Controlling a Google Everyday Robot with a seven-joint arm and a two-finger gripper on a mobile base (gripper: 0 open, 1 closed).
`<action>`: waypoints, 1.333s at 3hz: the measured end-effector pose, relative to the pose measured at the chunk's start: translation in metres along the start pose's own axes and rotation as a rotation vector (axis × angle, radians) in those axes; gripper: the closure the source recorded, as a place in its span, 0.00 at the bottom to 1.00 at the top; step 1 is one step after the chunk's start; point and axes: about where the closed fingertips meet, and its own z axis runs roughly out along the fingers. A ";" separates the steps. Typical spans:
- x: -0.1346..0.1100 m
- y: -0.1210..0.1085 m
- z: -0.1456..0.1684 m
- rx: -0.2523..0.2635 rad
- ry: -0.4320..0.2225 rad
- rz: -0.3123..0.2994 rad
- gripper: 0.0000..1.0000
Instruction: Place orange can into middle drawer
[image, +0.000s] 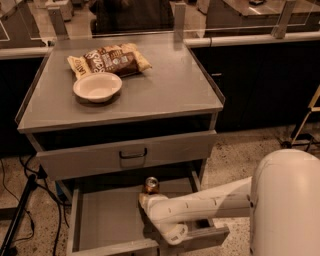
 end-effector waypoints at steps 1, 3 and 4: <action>0.010 0.002 0.000 -0.003 0.009 0.000 1.00; 0.022 0.009 0.000 0.026 0.000 0.039 1.00; 0.020 0.010 0.001 0.040 -0.011 0.045 1.00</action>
Offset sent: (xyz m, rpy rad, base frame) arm -0.0238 0.0080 -0.0161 0.0088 0.0146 -0.0563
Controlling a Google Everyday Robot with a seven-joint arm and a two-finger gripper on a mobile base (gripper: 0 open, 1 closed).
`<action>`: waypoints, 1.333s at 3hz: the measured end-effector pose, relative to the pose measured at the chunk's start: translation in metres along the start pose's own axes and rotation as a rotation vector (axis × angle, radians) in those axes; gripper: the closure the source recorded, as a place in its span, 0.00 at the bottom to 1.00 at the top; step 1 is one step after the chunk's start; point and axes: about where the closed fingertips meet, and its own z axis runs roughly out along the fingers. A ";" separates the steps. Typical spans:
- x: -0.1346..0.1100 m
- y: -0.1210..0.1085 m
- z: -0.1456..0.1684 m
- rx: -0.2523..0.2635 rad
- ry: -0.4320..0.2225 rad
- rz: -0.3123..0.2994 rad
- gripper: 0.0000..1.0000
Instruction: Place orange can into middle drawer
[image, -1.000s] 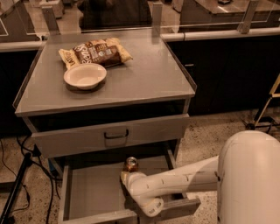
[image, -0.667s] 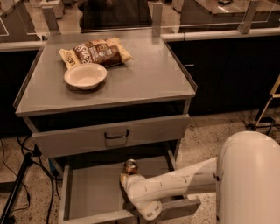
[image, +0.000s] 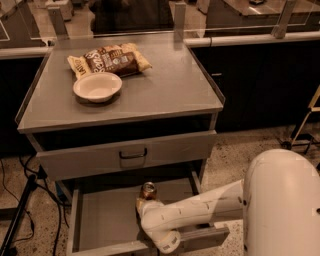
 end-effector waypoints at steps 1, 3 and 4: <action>0.002 0.004 -0.001 0.016 -0.008 0.013 1.00; 0.013 0.009 -0.004 0.032 0.016 0.007 1.00; 0.024 0.009 -0.008 0.035 0.036 0.014 1.00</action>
Offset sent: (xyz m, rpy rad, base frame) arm -0.0106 0.0117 -0.0033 -0.0193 0.0103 -0.0379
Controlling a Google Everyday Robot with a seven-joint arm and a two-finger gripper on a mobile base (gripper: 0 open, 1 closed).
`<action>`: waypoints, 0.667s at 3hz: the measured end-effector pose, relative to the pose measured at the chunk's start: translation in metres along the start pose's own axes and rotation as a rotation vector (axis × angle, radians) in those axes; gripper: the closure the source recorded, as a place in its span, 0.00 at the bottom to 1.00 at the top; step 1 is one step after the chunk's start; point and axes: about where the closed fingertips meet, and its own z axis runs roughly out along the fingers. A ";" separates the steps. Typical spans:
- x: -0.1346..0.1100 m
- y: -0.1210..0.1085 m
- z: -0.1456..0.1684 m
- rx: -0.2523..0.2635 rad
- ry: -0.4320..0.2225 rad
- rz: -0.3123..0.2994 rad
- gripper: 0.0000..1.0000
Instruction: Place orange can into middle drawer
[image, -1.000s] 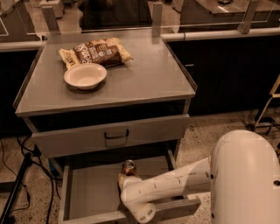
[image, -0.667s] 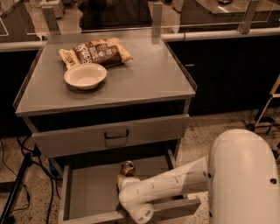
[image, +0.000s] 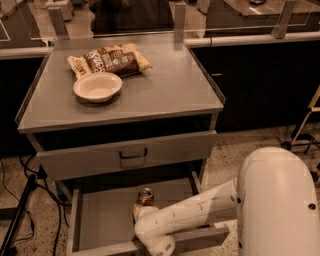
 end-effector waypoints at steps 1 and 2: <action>0.021 0.002 -0.007 0.000 0.030 0.018 1.00; 0.027 0.003 -0.010 -0.003 0.036 0.025 1.00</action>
Offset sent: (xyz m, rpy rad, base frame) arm -0.0279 0.0062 -0.0109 0.0147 0.0452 -0.0078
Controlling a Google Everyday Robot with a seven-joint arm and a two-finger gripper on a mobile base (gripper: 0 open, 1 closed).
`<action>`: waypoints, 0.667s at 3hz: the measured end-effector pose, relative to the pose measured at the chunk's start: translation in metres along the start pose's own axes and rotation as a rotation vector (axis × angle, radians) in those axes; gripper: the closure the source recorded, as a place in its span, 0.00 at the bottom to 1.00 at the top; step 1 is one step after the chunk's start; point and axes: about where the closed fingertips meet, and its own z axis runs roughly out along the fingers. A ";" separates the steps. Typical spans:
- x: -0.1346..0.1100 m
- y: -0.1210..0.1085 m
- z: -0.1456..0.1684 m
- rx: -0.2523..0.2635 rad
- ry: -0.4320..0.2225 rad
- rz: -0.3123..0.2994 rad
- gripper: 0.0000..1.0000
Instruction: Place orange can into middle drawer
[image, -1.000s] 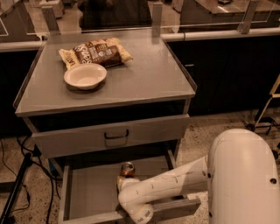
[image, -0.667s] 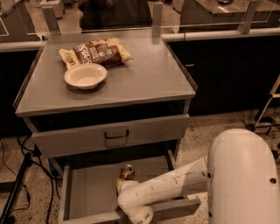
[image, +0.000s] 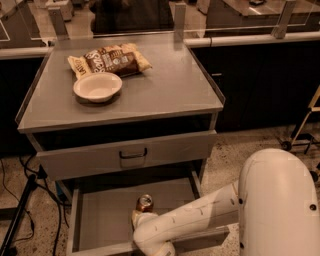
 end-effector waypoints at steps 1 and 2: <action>0.000 0.000 0.000 0.000 0.000 0.000 0.81; 0.000 0.000 0.000 0.000 0.000 0.000 0.58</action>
Offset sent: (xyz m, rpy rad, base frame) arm 0.0000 0.0000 0.0000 0.0000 0.0000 0.0000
